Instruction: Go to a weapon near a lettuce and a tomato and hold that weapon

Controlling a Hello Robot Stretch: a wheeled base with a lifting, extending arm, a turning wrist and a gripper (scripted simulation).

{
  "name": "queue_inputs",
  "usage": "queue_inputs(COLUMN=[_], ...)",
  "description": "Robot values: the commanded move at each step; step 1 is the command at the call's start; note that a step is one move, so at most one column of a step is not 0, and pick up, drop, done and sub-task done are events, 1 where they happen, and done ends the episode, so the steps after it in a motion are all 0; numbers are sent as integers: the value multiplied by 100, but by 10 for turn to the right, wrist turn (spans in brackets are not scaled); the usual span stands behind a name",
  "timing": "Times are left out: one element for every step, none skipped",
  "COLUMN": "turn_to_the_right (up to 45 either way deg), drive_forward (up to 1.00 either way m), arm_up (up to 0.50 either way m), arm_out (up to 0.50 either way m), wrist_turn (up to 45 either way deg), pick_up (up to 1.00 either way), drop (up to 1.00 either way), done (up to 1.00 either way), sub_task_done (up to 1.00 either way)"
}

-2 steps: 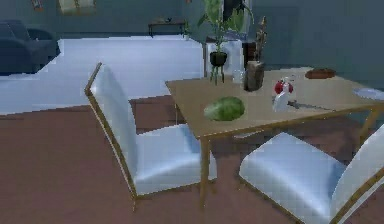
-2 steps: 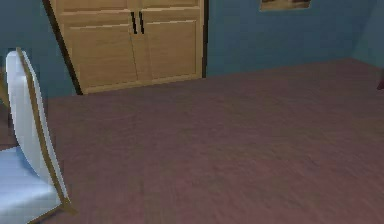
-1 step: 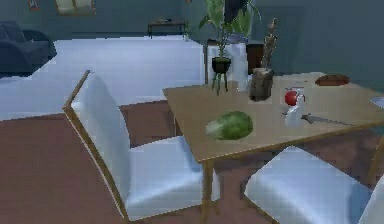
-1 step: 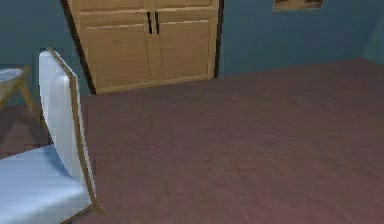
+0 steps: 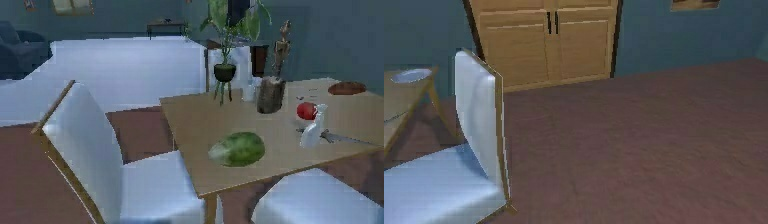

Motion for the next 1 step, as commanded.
queue_inputs(turn_to_the_right=[450], drive_forward=[0], arm_up=[0], arm_out=[0], wrist_turn=[0], pick_up=[0], drop=[0], done=[0], sub_task_done=[0])
